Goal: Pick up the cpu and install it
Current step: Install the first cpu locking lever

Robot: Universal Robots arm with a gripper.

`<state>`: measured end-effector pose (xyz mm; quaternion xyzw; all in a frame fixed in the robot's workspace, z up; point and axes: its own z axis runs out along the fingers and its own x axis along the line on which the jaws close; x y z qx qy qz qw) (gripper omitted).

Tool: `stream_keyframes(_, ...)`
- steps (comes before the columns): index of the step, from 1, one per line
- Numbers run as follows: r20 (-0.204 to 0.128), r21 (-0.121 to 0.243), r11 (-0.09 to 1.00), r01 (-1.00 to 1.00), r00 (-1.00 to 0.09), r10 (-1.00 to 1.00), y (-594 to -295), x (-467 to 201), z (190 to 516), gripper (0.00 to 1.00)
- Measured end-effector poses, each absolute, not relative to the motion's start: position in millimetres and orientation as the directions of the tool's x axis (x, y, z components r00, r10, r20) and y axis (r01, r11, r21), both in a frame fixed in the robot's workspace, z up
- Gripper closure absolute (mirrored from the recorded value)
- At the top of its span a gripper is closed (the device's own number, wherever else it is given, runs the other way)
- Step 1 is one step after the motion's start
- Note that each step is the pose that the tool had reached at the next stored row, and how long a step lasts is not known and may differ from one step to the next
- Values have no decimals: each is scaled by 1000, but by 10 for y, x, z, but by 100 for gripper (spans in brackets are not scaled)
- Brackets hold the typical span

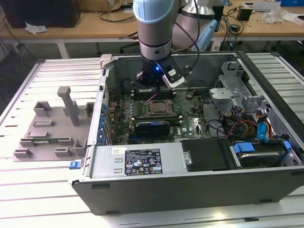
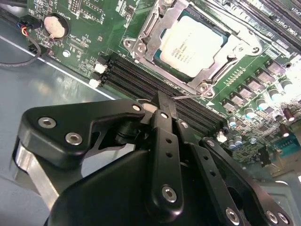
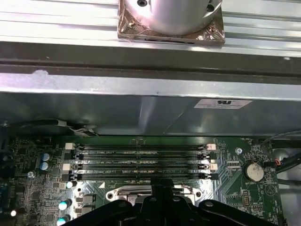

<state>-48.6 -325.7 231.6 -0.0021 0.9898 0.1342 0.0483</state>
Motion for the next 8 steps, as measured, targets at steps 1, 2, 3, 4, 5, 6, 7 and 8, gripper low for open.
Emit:
stream_keyframes(1, -105, 265, 964, -19, -994, 9, -3258, -502, 2306, 89)
stream_keyframes(2, -110, 264, 964, -21, -994, 9, -3258, -510, 2301, 89)
stream_keyframes(3, -115, 264, 964, -22, -993, 9, -3258, -522, 2294, 89)
stream_keyframes(4, -121, 264, 964, -23, -993, 9, -3257, -536, 2286, 89)
stream_keyframes(5, -126, 264, 964, -24, -992, 9, -3257, -545, 2280, 89)
stream_keyframes(6, -132, 262, 965, -26, -991, 9, -3257, -554, 2273, 89)
stream_keyframes(7, -137, 261, 965, -27, -991, 9, -3257, -560, 2267, 89)
stream_keyframes(8, -143, 261, 965, -29, -990, 9, -3257, -566, 2261, 89)
